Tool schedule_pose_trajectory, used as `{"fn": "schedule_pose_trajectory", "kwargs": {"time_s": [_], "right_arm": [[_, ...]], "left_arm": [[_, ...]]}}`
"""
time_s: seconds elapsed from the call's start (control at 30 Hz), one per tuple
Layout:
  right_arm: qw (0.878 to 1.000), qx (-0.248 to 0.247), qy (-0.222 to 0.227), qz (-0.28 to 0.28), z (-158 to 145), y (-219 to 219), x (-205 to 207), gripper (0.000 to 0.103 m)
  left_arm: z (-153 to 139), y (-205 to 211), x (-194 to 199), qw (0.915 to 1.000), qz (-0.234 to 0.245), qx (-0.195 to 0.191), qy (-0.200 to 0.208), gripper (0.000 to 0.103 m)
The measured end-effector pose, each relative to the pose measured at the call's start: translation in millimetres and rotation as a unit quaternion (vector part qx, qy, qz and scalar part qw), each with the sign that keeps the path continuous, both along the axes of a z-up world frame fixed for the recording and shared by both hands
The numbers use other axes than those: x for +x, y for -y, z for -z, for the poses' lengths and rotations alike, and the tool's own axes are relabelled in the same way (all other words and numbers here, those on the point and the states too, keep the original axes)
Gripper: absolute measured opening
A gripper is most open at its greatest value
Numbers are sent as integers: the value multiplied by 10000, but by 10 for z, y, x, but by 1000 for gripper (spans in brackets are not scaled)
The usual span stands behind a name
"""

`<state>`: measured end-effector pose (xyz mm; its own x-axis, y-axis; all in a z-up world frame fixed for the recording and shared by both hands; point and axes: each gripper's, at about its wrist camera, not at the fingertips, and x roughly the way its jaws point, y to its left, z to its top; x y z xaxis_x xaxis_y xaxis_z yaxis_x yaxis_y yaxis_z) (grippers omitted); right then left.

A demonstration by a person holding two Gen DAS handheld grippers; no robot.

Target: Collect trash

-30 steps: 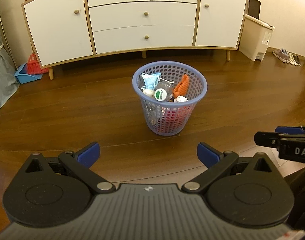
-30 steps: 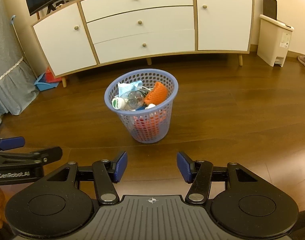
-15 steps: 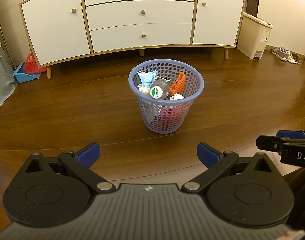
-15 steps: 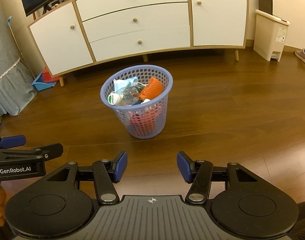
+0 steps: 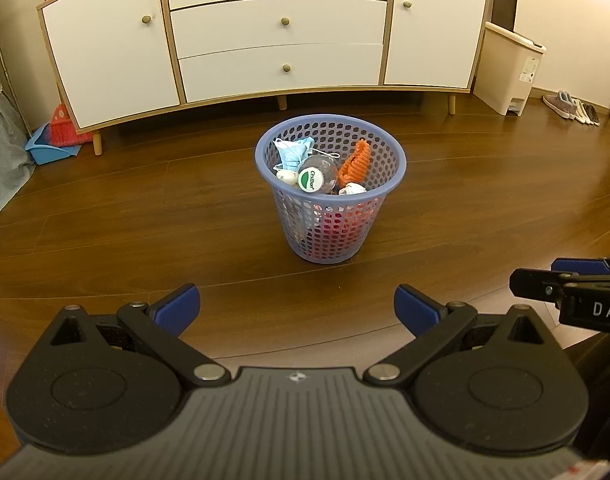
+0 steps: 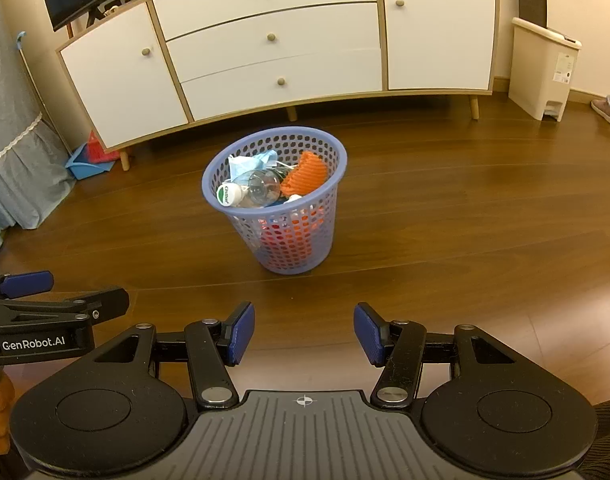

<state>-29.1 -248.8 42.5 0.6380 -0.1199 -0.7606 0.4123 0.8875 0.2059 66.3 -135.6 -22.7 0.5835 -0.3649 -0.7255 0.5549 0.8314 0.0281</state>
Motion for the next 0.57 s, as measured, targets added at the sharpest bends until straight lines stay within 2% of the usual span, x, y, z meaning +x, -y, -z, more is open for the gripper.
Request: {"fn": "schedule_pose_trajectory", "kwargs": {"time_s": [0.57], "right_arm": [[10000, -4, 3, -5, 4, 3, 5, 52]], "left_arm": [[-8, -2, -18, 10000, 27, 11, 29, 102]]}}
